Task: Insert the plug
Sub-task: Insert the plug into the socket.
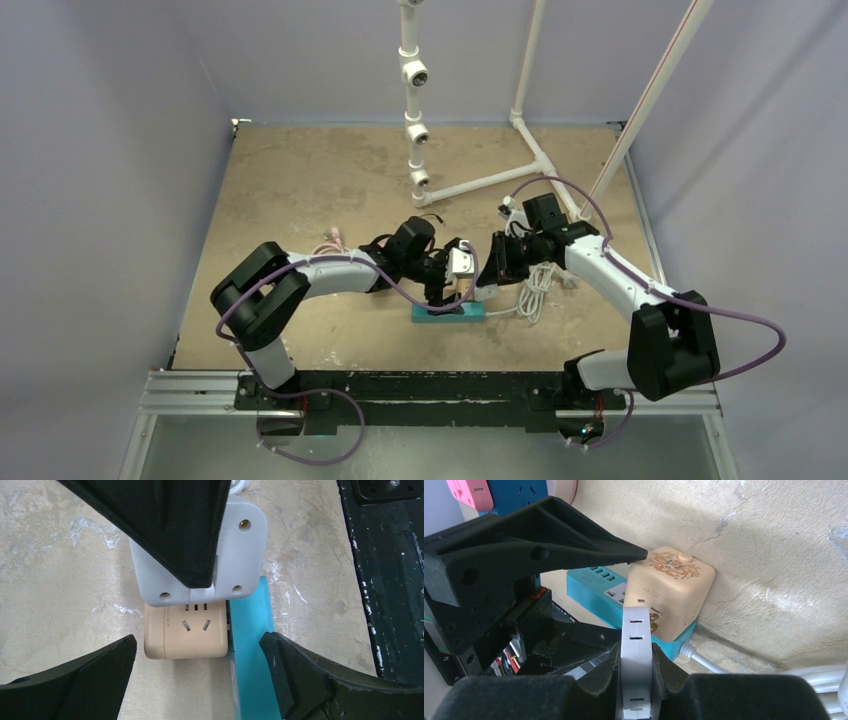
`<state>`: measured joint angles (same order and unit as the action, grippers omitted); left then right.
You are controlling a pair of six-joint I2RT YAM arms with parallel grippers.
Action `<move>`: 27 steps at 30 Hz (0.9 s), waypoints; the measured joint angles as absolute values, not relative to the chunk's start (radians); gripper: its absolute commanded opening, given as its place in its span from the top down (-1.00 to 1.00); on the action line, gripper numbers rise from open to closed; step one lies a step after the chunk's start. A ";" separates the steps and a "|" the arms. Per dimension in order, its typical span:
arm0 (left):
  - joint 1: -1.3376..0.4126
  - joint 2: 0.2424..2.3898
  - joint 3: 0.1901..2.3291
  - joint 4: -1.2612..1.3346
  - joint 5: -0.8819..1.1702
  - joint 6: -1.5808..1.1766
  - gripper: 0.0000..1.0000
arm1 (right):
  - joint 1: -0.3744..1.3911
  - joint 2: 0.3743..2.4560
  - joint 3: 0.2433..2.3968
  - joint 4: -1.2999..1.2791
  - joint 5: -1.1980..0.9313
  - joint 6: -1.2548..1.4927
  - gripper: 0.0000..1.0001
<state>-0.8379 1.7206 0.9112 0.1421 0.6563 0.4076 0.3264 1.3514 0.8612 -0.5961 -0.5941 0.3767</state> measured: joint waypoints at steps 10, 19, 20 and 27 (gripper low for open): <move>-0.838 1.721 0.885 0.195 0.664 0.407 -0.99 | 0.325 1.355 0.846 -0.564 -0.624 0.382 1.00; -0.838 1.729 0.884 0.220 0.664 0.405 -0.84 | 0.323 1.355 0.832 -0.549 -0.623 0.385 1.00; -0.838 1.729 0.884 0.220 0.666 0.407 -0.74 | 0.321 1.355 0.831 -0.548 -0.623 0.386 1.00; -0.842 1.730 0.884 0.214 0.687 0.473 -0.34 | 0.320 1.355 0.828 -0.551 -0.621 0.386 1.00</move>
<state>-0.8417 1.7298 0.8845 0.2138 0.6872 0.4732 0.3202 1.3552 0.8280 -0.5514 -0.6212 0.3859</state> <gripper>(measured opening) 0.704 0.213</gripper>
